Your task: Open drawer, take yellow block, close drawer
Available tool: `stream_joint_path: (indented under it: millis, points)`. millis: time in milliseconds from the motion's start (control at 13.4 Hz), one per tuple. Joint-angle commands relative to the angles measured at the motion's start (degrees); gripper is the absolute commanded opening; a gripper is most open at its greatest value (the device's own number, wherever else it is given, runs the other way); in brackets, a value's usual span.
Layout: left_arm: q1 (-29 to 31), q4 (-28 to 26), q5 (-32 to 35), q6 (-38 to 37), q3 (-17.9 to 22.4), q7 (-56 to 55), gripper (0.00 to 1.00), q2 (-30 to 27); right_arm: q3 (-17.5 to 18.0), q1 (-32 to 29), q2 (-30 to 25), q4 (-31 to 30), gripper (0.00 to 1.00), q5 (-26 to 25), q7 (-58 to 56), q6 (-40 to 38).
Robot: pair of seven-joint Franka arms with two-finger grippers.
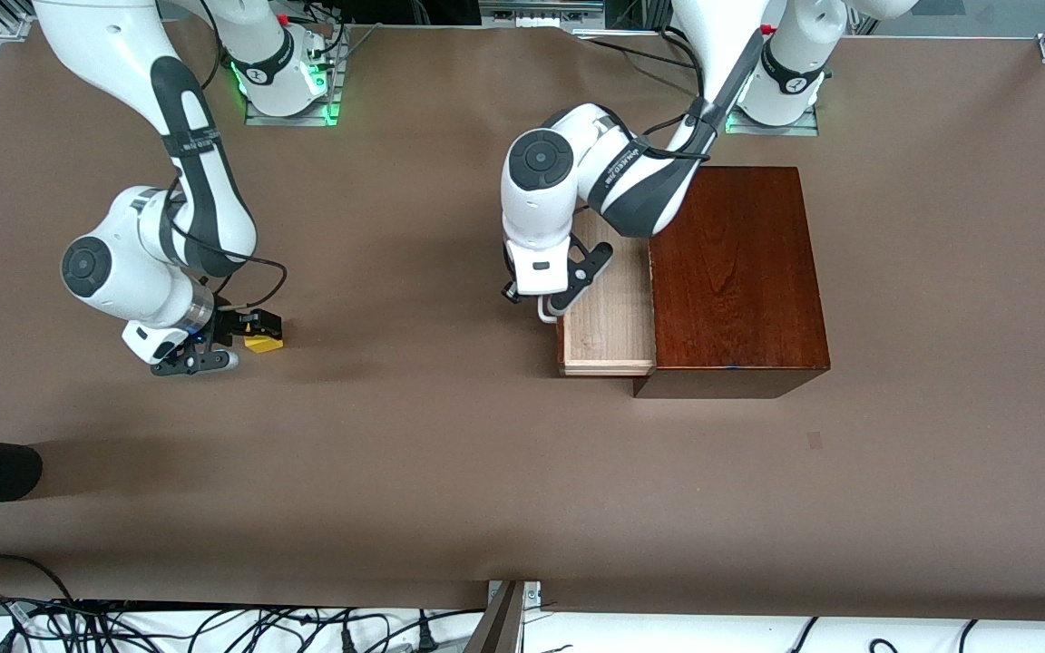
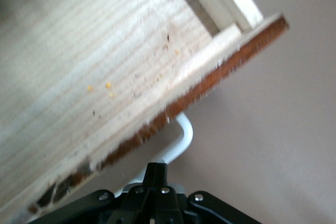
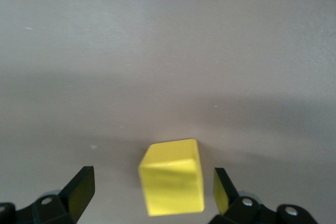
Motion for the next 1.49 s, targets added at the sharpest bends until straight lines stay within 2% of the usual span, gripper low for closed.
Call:
stream_joint_path:
  millis: [0,149,373,597,970,1119,1343,1417]
  points:
    - [-0.02,0.24,3.7,-2.08,0.43,-0.28,0.0,0.28,-1.65,-0.09,-2.28,5.59,1.0,0.09,1.08,-10.07]
    - [0.76,0.14,4.76,-4.1,0.51,0.42,0.0,-0.07,-3.23,0.08,-2.81,12.87,1.0,-2.17,3.88,-19.2]
    - [1.91,-0.38,5.12,-6.13,0.51,3.85,0.0,-1.21,-3.42,0.17,-5.0,24.3,1.0,-7.72,9.07,-31.69]
    - [2.61,-1.79,5.12,-7.27,1.92,8.15,0.0,-2.79,-3.59,0.26,-7.55,31.18,1.0,-8.7,9.96,-40.85]
    - [6.91,-7.05,5.12,-7.27,2.27,15.53,0.0,-6.48,-3.15,0.26,-12.04,31.55,1.0,-11.42,10.05,-42.01]
    - [8.4,-7.94,5.12,-7.27,2.27,17.47,0.0,-6.49,-2.89,0.35,-12.22,31.46,1.0,-14.4,10.4,-42.01]
    - [9.64,-8.21,5.12,-7.27,2.27,18.88,0.0,-6.57,-2.45,-0.26,-12.13,30.85,1.0,-14.76,10.48,-42.19]
    - [9.64,-8.03,5.03,-7.27,2.1,18.54,0.0,-6.92,-1.06,-1.57,-12.13,30.84,1.0,-14.94,10.49,-42.71]
